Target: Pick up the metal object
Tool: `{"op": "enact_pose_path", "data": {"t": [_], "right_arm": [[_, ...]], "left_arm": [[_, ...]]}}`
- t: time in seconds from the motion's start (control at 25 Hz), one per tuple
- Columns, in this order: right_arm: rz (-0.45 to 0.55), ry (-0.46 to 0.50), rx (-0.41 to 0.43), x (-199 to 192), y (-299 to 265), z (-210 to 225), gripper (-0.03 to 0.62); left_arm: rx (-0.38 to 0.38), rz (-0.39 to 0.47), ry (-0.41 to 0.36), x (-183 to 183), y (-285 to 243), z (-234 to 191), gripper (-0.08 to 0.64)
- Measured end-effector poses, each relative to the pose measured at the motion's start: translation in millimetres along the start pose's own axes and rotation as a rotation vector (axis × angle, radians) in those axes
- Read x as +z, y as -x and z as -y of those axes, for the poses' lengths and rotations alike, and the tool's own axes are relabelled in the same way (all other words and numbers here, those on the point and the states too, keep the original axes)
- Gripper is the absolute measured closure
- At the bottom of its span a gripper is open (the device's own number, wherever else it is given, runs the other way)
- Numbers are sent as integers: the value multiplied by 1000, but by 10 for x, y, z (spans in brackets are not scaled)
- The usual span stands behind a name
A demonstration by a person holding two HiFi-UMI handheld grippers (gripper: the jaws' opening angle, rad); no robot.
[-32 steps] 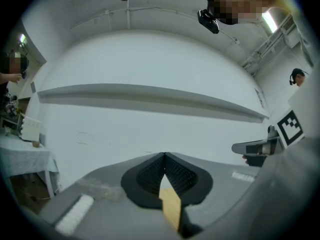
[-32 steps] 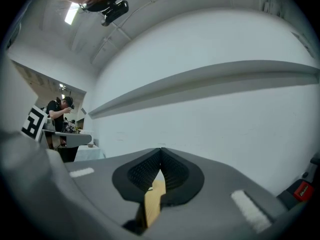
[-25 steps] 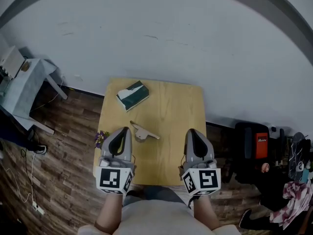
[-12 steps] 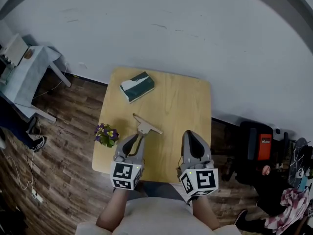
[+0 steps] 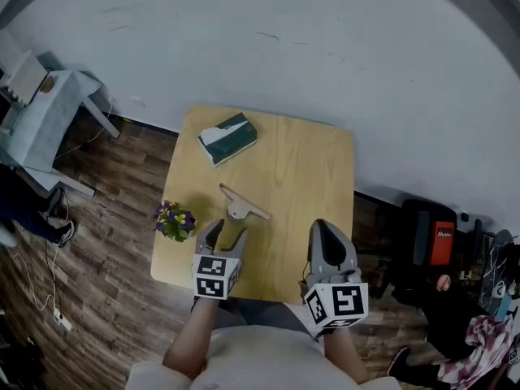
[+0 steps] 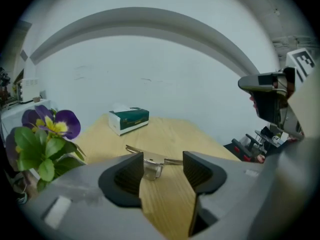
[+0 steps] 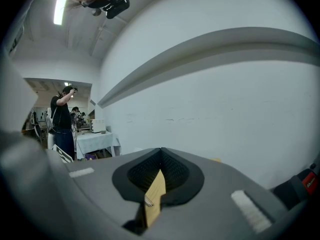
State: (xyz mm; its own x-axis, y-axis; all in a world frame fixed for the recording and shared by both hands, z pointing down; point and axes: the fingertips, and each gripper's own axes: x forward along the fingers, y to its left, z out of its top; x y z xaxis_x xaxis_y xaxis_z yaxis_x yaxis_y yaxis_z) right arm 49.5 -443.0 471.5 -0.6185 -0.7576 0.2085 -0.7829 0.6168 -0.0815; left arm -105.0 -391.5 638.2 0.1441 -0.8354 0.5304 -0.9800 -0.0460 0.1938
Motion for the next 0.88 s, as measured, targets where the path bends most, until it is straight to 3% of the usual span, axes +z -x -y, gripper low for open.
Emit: {"op": "enact_pose_path", "data": {"t": [0.4,0.88], "right_arm": [[-20,-2,-20,-62,11,148,591],[-39,-1,-29,-108,-33,297,591]], "left_arm": [[42,-122,-16,-356,-425,-155,229],[76,-174,-64,-403,-772,-245,186]]}}
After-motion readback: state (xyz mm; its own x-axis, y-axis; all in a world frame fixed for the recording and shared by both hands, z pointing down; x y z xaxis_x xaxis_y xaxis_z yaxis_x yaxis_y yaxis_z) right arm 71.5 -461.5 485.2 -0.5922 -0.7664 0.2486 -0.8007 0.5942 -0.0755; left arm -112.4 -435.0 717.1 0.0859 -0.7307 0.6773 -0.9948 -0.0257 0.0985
